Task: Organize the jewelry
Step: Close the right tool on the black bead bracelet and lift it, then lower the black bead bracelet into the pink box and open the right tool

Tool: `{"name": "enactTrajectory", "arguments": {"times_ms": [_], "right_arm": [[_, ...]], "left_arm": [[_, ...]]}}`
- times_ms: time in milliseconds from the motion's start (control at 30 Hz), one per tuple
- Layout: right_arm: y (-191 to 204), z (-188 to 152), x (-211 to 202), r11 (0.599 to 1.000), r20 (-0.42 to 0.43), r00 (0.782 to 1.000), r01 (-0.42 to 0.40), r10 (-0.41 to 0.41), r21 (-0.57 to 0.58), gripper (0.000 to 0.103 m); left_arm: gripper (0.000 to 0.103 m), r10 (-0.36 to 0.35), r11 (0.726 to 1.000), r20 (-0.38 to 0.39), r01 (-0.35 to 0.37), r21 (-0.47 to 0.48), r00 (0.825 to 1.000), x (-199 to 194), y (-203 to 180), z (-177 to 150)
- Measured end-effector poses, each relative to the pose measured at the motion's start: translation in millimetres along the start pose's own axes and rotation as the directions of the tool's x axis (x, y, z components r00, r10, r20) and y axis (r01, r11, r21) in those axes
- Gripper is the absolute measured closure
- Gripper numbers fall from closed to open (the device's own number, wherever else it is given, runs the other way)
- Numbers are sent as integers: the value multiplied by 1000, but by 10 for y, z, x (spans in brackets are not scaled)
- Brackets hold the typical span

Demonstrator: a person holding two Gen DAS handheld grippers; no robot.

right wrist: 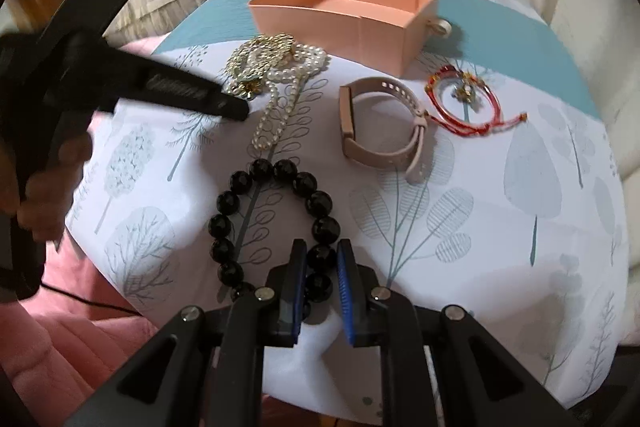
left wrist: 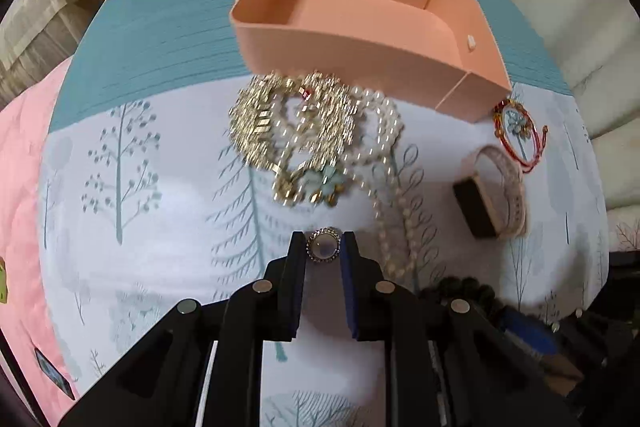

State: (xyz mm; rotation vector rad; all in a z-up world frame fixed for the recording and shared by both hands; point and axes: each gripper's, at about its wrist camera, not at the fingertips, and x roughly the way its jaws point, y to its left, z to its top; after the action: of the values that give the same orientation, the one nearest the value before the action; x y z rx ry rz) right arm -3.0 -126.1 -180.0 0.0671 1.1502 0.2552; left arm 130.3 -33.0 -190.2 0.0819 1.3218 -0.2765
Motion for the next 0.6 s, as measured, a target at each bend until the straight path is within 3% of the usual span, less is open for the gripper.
{"name": "enactTrajectory", "arguments": {"times_ms": [167,367,600], "right_arm": [[-76,58,-139,996,18,998,-61,60,64,88],[-151,312,-483,981,99,984,-161,151,104,88],[-109,707,-877,983,181,970,-175,163,53,88]], "left_arm": [[88,-8,1000,-13,8,-7,1000,-97,92,-176],[88,-44,999,-48,44,5,998,-430,185,-265],[88,-100,993,-59,103,53,993,-950,227,-146]]}}
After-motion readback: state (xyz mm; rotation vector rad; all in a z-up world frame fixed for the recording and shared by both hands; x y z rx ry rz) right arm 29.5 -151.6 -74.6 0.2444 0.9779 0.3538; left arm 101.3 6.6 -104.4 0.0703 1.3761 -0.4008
